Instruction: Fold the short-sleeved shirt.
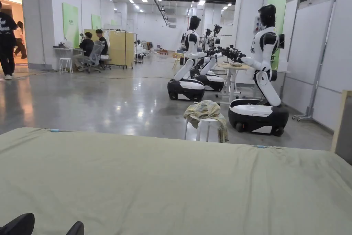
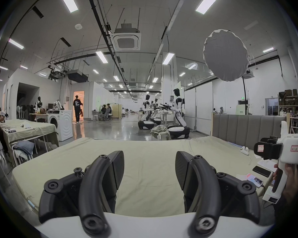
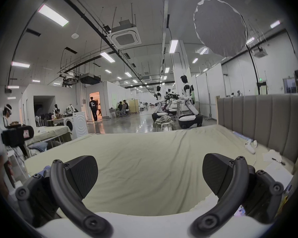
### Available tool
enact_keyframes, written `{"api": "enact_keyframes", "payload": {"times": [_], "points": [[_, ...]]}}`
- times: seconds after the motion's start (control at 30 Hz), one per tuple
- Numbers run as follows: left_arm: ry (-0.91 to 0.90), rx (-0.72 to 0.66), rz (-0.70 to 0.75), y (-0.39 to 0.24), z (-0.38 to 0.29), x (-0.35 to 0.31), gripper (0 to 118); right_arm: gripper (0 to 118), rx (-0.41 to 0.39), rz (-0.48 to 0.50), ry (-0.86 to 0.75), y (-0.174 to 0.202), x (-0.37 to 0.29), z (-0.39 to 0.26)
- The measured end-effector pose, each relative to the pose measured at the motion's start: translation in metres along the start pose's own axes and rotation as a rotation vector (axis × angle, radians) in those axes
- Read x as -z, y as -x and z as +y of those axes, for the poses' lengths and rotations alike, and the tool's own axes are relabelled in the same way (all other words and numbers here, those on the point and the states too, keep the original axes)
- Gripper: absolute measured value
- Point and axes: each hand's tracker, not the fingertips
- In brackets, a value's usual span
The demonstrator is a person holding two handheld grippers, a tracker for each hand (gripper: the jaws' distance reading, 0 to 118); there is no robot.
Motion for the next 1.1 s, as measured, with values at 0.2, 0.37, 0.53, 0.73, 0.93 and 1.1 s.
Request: {"api": "enact_keyframes", "payload": {"times": [0.2, 0.37, 0.53, 0.73, 0.93, 1.1], "points": [[0.006, -0.022, -0.015, 0.003, -0.001, 0.001, 60, 118, 0.215, 0.0, 0.032, -0.006, 0.006, 0.007], [0.006, -0.033, -0.014, 0.005, 0.0, 0.001, 60, 118, 0.309, -0.081, 0.063, -0.01, 0.012, 0.014], [0.003, -0.053, -0.02, 0.007, 0.0, 0.001, 60, 118, 0.363, -0.09, 0.118, -0.013, 0.016, 0.013], [0.006, -0.048, -0.017, 0.006, 0.0, 0.001, 60, 118, 0.354, -0.092, 0.144, -0.013, 0.018, 0.012], [0.016, -0.055, -0.018, 0.006, -0.001, 0.002, 60, 118, 0.304, -0.097, 0.15, -0.012, 0.017, 0.011], [0.023, -0.05, -0.025, 0.003, -0.002, 0.004, 60, 118, 0.307, -0.105, 0.141, -0.013, 0.018, 0.006]]}}
